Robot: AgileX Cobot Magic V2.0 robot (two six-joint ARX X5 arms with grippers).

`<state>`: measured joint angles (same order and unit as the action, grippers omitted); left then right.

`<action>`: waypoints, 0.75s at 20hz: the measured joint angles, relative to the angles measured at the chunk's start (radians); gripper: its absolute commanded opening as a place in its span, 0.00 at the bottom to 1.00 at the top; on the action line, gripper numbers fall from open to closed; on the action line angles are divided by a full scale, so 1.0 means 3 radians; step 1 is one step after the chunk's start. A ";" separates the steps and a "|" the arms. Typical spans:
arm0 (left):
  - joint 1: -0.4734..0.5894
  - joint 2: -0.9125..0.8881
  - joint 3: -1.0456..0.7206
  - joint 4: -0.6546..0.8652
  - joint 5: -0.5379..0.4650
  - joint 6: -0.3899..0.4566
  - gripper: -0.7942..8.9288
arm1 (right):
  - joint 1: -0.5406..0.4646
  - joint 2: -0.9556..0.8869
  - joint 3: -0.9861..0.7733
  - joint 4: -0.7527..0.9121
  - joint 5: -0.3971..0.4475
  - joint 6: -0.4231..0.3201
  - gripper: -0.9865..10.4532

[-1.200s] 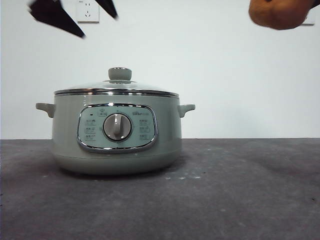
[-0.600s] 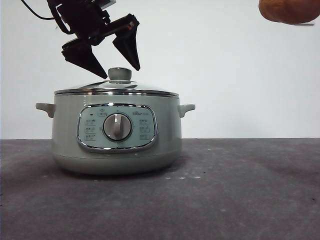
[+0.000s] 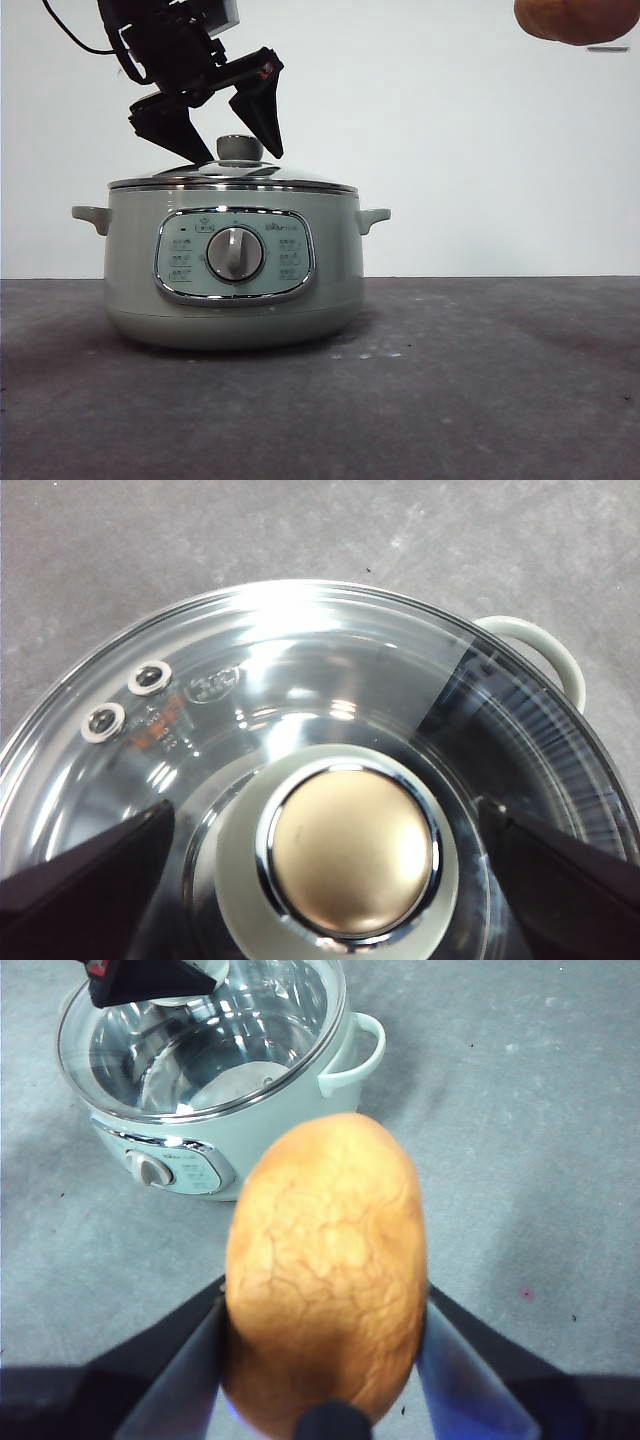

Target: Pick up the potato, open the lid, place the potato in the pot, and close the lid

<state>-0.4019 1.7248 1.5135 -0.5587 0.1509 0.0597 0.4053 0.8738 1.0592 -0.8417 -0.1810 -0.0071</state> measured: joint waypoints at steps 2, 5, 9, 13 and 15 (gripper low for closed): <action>0.0000 0.0000 0.0001 0.0000 -0.0001 0.0000 0.42 | 0.0000 0.0000 0.0000 0.0000 -0.0001 0.0000 0.08; 0.0000 -0.0004 0.0006 -0.0018 -0.0001 0.0000 0.39 | 0.0000 0.0000 0.0000 -0.0001 0.0000 0.0000 0.08; -0.0009 -0.0080 0.0013 -0.0150 0.0004 0.0024 0.17 | 0.0000 0.0001 0.0000 0.0000 0.0010 0.0000 0.08; -0.0009 -0.0098 0.0010 -0.0158 0.0003 0.0025 0.07 | 0.0000 0.0001 0.0000 0.0000 0.0019 0.0000 0.08; -0.0009 -0.0111 0.0010 -0.0159 0.0003 0.0024 0.07 | 0.0000 0.0001 0.0000 0.0000 0.0018 0.0000 0.08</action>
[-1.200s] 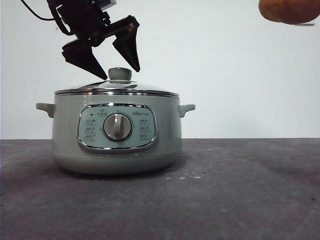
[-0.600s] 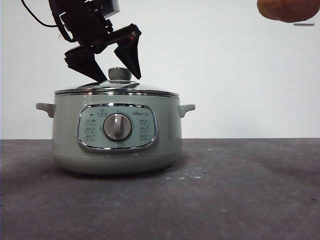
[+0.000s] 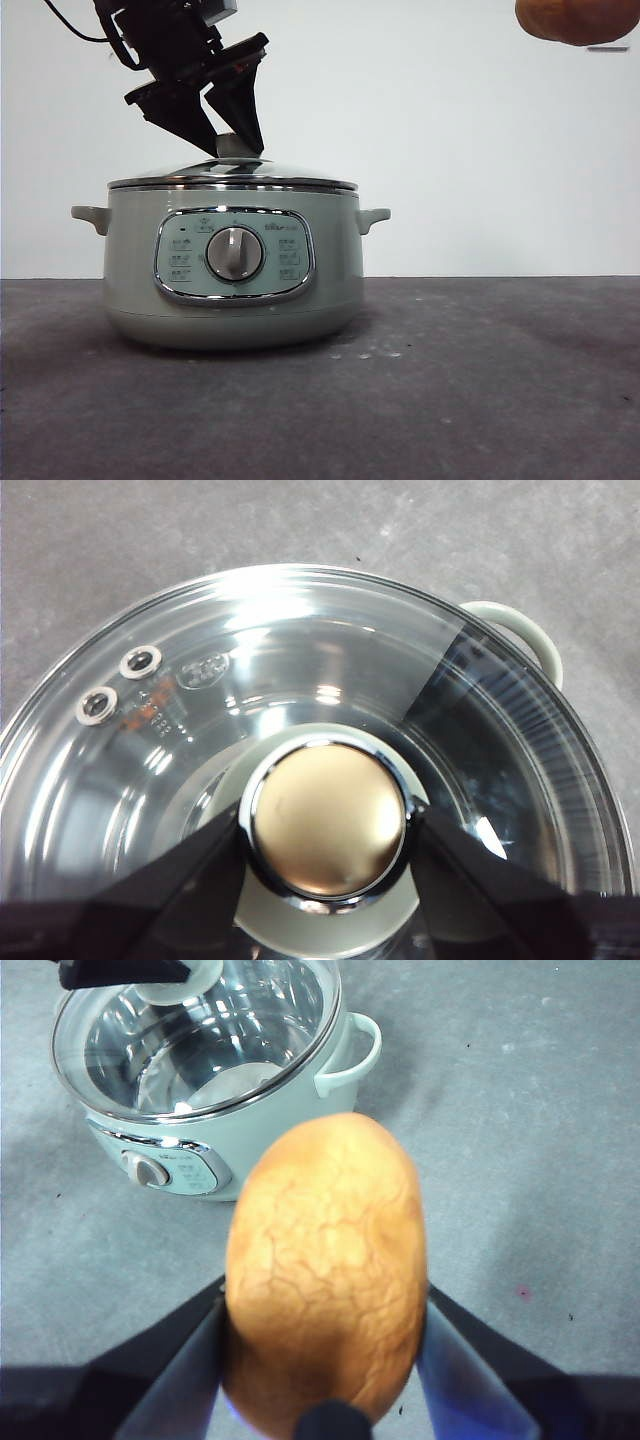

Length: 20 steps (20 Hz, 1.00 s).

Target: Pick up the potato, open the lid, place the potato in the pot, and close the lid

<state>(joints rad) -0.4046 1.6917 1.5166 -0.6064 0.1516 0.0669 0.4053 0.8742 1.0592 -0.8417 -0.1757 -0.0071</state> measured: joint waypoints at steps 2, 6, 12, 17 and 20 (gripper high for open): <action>0.0000 -0.0025 -0.0006 0.0001 -0.0001 -0.0001 0.07 | 0.0000 0.0000 0.0000 0.0000 0.0001 0.0000 0.08; 0.0009 -0.0210 -0.0023 0.0032 -0.0010 -0.0014 0.07 | 0.0000 0.0000 0.0000 0.0001 0.0000 0.0000 0.08; 0.0217 -0.0839 -0.0023 -0.0065 0.0038 -0.0023 0.07 | 0.0000 0.0109 0.0000 0.0284 -0.0071 0.0000 0.08; 0.0509 -0.1377 -0.0023 -0.0573 0.0090 0.0027 0.07 | 0.0000 0.0585 0.0042 0.0872 -0.0389 0.0010 0.08; 0.0581 -0.1658 -0.0023 -0.0788 0.0095 0.0064 0.07 | 0.0000 0.1105 0.0366 0.0938 -0.0479 0.0014 0.08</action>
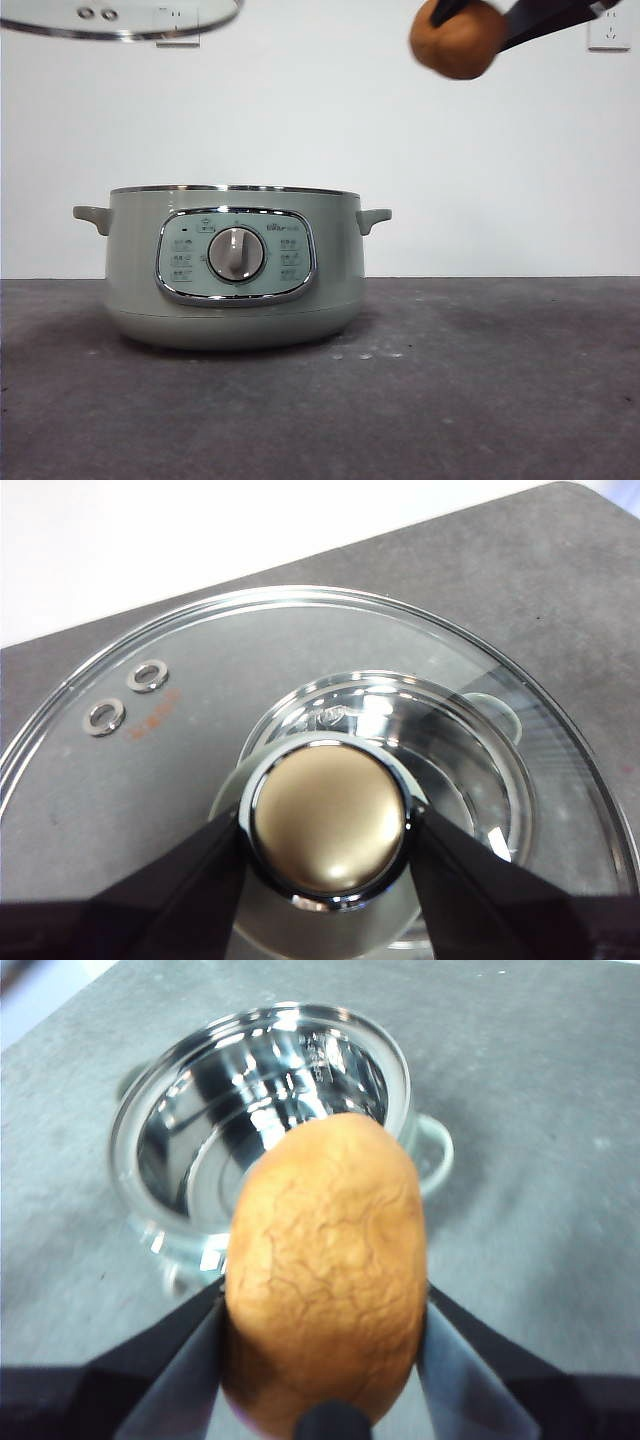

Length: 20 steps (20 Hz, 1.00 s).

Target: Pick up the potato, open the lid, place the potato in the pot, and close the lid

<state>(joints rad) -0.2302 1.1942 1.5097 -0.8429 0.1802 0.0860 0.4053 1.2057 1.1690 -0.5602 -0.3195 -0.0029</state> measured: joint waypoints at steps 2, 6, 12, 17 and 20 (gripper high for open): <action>0.0003 -0.0128 -0.0025 -0.0125 0.0020 0.0004 0.07 | 0.0018 0.0369 0.0378 -0.0001 -0.0020 -0.0004 0.08; 0.0003 -0.0490 -0.0479 -0.0155 0.0020 0.0001 0.07 | 0.0165 0.1081 0.1212 -0.0183 -0.0099 -0.0045 0.08; 0.0004 -0.1212 -0.1189 -0.0261 -0.0018 -0.0025 0.07 | 0.0473 0.2129 0.2360 -0.0439 -0.0093 -0.0144 0.08; 0.0005 -0.1703 -0.1303 -0.0535 -0.0109 -0.0086 0.07 | 0.0676 0.2907 0.3049 -0.0600 0.0039 -0.0207 0.08; 0.0010 -0.1857 -0.1303 -0.0643 -0.0132 -0.0090 0.07 | 0.0773 0.3267 0.3199 -0.0679 0.0136 -0.0281 0.08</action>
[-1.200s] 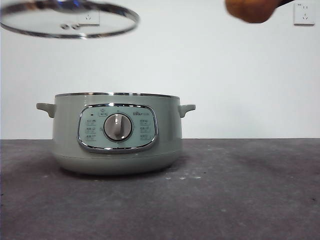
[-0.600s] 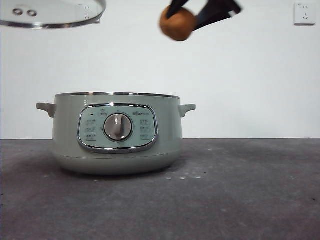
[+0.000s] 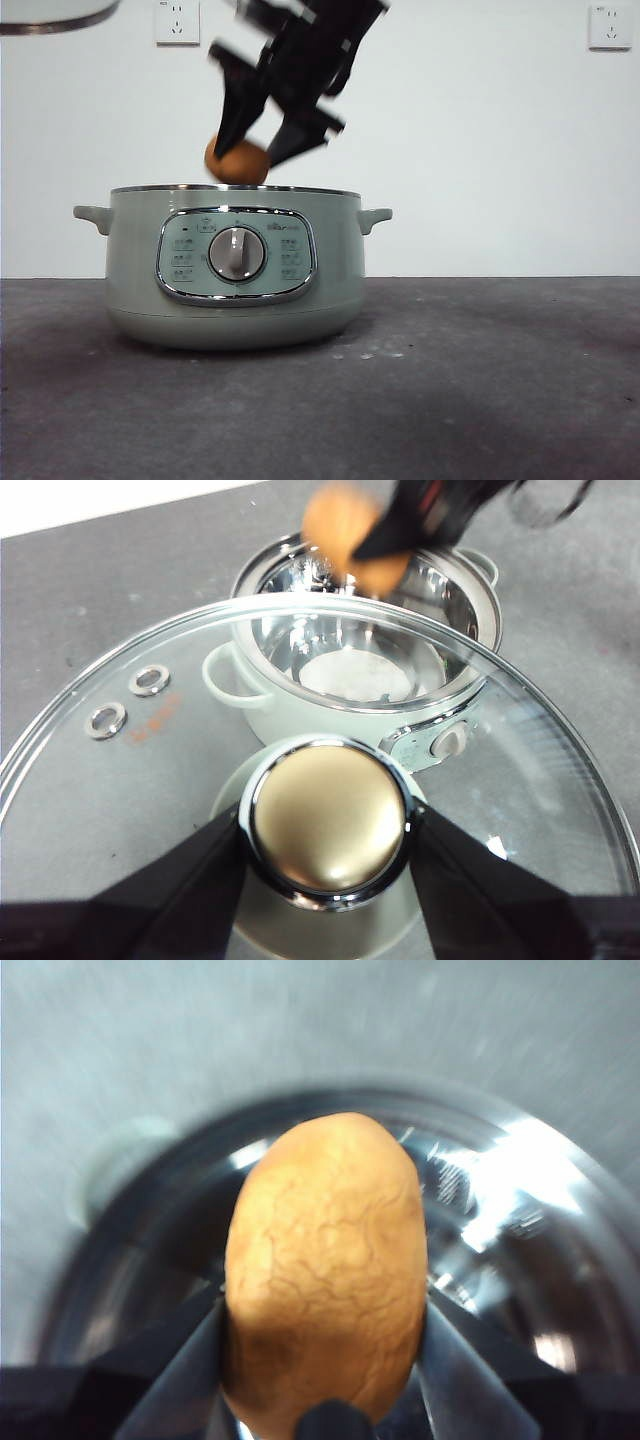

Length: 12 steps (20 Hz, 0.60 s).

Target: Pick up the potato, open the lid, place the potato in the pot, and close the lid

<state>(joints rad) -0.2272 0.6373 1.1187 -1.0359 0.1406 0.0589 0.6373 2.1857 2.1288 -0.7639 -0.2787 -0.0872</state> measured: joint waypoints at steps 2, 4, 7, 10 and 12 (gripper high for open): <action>0.0000 -0.0050 0.0000 -0.0056 0.0001 0.0000 0.07 | 0.0048 0.0175 0.0004 -0.0074 0.0123 -0.0066 0.08; 0.0000 -0.0056 0.0000 -0.0086 0.0004 0.0000 0.07 | 0.0081 0.0287 0.0004 -0.0137 0.0234 -0.0135 0.08; 0.0000 -0.0052 0.0000 -0.0088 0.0001 0.0000 0.07 | 0.0097 0.0376 0.0004 -0.0211 0.0361 -0.0211 0.08; 0.0000 -0.0045 0.0000 -0.0089 0.0001 0.0000 0.07 | 0.0109 0.0411 0.0004 -0.0271 0.0500 -0.0273 0.08; 0.0000 -0.0045 0.0000 -0.0088 0.0001 0.0000 0.07 | 0.0116 0.0416 0.0006 -0.0271 0.0512 -0.0299 0.08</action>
<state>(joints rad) -0.2272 0.6239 1.1187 -1.0622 0.1410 0.0589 0.6720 2.3104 2.1307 -0.8452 -0.1249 -0.1768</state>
